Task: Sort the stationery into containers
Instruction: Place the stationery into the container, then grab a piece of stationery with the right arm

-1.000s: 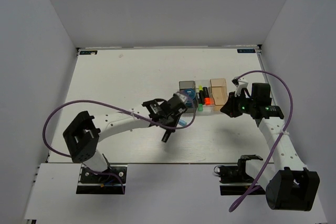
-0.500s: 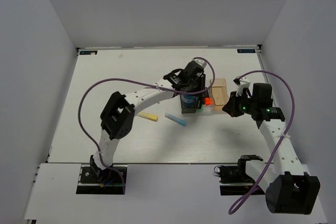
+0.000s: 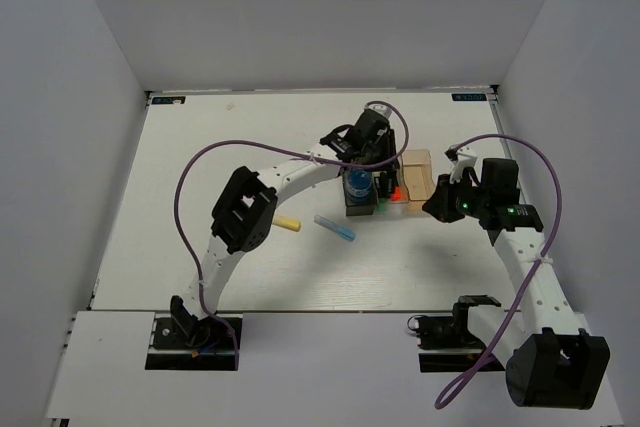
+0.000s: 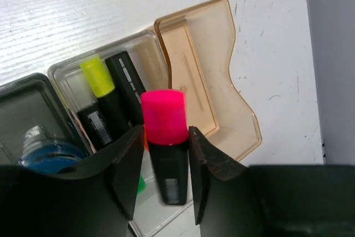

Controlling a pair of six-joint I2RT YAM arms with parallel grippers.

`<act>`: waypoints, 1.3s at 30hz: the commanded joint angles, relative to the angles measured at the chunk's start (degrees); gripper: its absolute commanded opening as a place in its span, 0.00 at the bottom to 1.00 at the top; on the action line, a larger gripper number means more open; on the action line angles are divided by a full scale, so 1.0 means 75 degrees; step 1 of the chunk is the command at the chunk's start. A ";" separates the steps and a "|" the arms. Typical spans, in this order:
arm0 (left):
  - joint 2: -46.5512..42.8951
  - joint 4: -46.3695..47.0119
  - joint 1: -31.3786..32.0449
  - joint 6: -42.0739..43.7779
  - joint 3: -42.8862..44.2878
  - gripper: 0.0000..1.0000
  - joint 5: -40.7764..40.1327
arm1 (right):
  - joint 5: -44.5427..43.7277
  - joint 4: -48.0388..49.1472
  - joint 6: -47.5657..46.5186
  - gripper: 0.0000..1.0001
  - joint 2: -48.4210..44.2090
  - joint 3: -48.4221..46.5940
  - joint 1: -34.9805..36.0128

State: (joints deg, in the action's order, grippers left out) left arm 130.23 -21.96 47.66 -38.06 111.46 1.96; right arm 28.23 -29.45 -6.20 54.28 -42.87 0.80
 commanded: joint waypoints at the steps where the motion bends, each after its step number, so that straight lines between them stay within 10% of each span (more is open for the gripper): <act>1: -0.0232 0.0384 -0.0144 -0.0256 -0.0002 0.50 -0.0074 | 0.0103 0.0224 0.0006 0.21 -0.0101 -0.0096 -0.0013; 3: -0.0092 0.0292 -0.0190 -0.0269 0.0138 0.70 0.0032 | 0.0115 0.0212 -0.0029 0.55 -0.0089 -0.0120 -0.0001; 7: -0.0114 0.0197 -0.0214 -0.0187 0.0209 0.83 0.0172 | 0.0185 0.0212 -0.0064 0.69 -0.0066 -0.0073 -0.0024; 10: -0.0383 0.0116 -0.0237 0.0000 0.0291 0.58 0.0454 | 0.0419 0.0235 -0.0321 0.43 -0.0066 -0.0026 -0.0013; 11: -0.0570 0.0057 -0.0249 0.0105 0.0291 0.20 0.0477 | 0.0779 0.0212 -0.0450 0.35 -0.0066 -0.0014 -0.0013; 12: -0.0920 -0.0176 -0.0237 0.0385 0.0140 0.04 0.0570 | 0.0957 0.0177 -0.1031 0.28 -0.0042 0.0067 0.0057; 14: -0.2004 -0.0434 -0.0167 0.0679 -0.0164 0.00 0.0339 | 0.1727 -0.0091 -0.1480 0.11 0.0145 0.0103 0.0093; 18: -0.4875 -0.1138 -0.0038 0.1326 -0.3055 0.00 -0.1219 | 0.2364 -0.1053 -0.3297 0.13 0.0905 -0.0424 0.0807; 19: -0.5801 -0.1348 -0.0073 0.1232 -0.4047 0.09 -0.1697 | 0.2296 -0.1042 -0.3415 0.15 0.0988 -0.0459 0.0959; 20: -0.6239 -0.1466 -0.0108 0.1162 -0.5043 0.44 -0.1923 | 0.2248 -0.0984 -0.3660 0.17 0.1175 -0.0529 0.1482; 23: -0.8174 -0.2262 -0.0937 0.0833 -0.6690 0.80 -0.2242 | 0.1525 -0.0913 -0.3697 0.27 0.1702 -0.1171 0.2619; 26: -0.9546 -0.3177 -0.2189 0.0833 -0.8249 0.95 -0.1505 | 0.0392 -0.0773 -0.3569 0.32 0.2429 -0.1794 0.3955; 39: -1.3040 -0.4162 -0.4444 0.1864 -1.0454 0.99 -0.0226 | -0.4864 -0.0865 -0.2432 0.49 0.6961 -0.5708 0.7451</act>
State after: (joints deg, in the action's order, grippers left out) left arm 33.54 -51.07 15.38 -26.09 32.86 -1.15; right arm 3.14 -33.58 -26.44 101.60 -79.90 55.24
